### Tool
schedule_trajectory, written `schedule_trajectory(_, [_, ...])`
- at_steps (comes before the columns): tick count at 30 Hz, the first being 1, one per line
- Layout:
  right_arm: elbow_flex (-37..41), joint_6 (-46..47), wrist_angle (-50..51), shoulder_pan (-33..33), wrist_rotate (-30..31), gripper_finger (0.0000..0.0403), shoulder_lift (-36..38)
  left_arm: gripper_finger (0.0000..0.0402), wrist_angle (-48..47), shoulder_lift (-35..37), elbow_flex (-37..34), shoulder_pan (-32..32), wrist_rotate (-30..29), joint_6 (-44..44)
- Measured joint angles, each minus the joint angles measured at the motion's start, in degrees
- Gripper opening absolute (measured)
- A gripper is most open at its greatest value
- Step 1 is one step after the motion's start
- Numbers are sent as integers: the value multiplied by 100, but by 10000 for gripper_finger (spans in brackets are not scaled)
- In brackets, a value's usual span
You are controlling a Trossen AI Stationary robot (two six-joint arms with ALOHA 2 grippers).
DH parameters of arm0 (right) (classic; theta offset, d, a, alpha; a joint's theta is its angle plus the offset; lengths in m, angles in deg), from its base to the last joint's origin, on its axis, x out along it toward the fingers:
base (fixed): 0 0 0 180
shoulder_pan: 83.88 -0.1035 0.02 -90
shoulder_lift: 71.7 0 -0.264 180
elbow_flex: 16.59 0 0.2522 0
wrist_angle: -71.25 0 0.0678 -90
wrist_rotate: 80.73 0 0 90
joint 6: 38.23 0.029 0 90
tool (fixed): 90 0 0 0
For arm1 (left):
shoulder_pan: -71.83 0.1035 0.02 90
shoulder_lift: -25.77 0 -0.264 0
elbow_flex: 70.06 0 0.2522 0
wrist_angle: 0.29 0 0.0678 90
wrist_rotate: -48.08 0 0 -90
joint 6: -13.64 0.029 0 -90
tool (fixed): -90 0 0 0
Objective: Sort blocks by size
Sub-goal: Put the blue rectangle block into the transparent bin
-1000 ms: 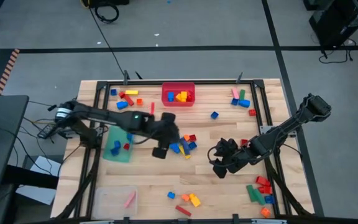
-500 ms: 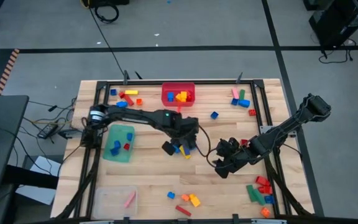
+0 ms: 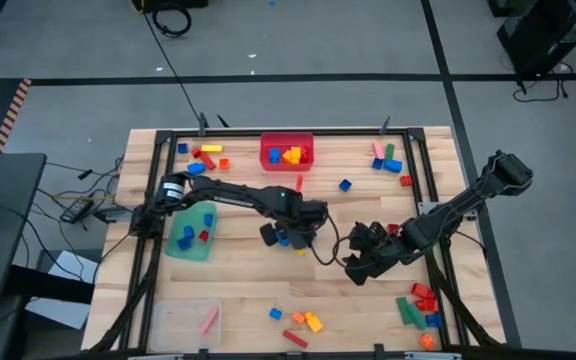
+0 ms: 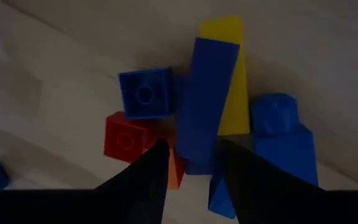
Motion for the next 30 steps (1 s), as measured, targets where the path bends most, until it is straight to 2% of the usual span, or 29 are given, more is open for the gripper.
schedule_trajectory(7, [0,0,13,0,2,236,-2,169,64,-119,11,-2,199,462])
schedule_trajectory(18, [0,22,110,0,3,236,-6,168,330,-408,2,11,212,478])
schedule_trajectory(21, [0,24,119,0,6,236,-4,153,376,-426,2,13,210,478])
schedule_trajectory(27, [0,26,149,17,5,236,-5,97,489,-435,9,13,203,463])
schedule_trajectory(30, [0,18,158,26,7,236,-4,93,494,-435,11,15,155,450])
